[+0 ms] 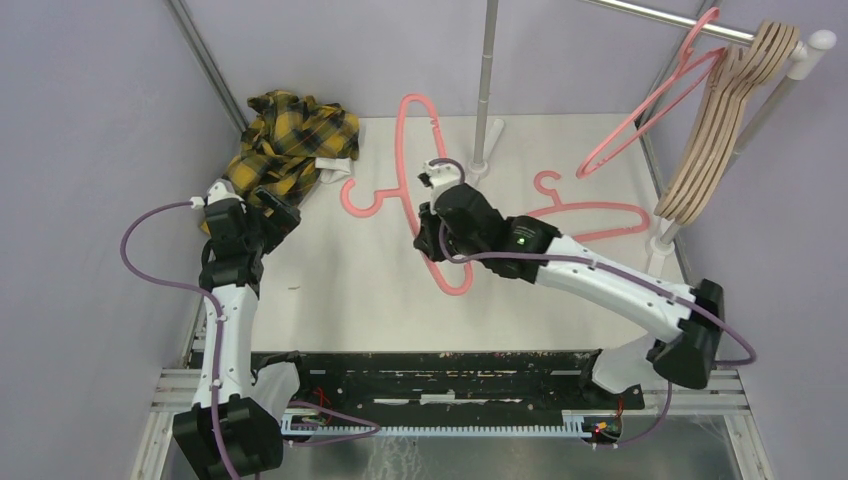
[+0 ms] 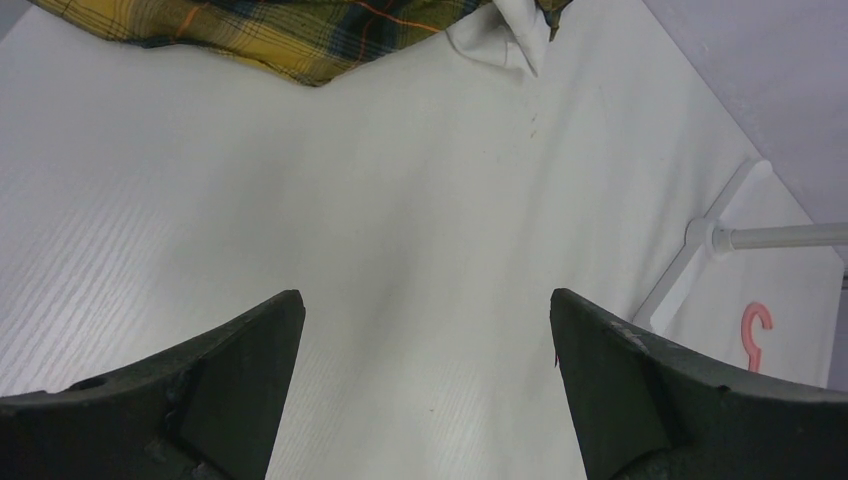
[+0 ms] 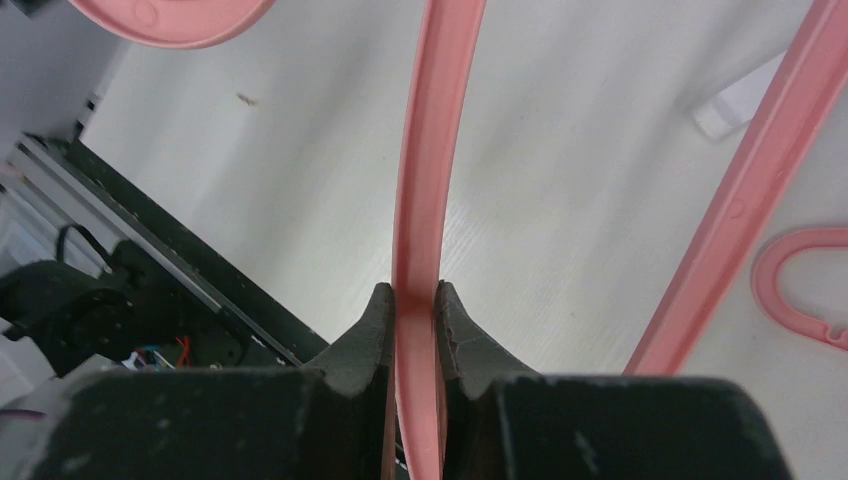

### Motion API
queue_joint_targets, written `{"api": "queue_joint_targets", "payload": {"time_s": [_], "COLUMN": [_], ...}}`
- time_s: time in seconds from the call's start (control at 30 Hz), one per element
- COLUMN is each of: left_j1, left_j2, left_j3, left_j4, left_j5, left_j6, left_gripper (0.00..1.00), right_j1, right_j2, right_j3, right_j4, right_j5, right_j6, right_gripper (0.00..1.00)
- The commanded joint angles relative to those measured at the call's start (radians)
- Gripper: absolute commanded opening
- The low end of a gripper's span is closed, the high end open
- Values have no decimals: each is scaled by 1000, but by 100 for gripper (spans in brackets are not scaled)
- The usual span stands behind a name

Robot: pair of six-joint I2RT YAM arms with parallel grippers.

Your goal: Organize the hangers

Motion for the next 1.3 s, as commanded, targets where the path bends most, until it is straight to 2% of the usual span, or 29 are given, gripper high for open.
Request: {"api": "queue_joint_targets", "payload": {"time_s": [0.0,0.13,0.27,0.5,0.8,1.27], "left_j1": [6,6,6,6,5,-6], "left_j2": [-22,-7,-4,15,46,83], "left_j3": [13,4,-3,14,12,16], "left_j4": [41,55,63,53,83,104], "left_j5": [59,114,142,181,215,240], "left_j6": [-29,-34,-33,1,18,37], "left_gripper": [99,99,99,99,99,99], "right_j1": [3,7,17,-1,-198,-470], "right_j2": [-165,-324,-414,-411,-267,-163], "right_j3": [-52,-123,-170,-101,31,44], "right_j4": [62,158,249,364,394,556], "right_j5": [150,258,368,518,390,202], "right_j6": [102,184,222,152,281,538], "right_gripper": [1,1,1,1,1,1]}}
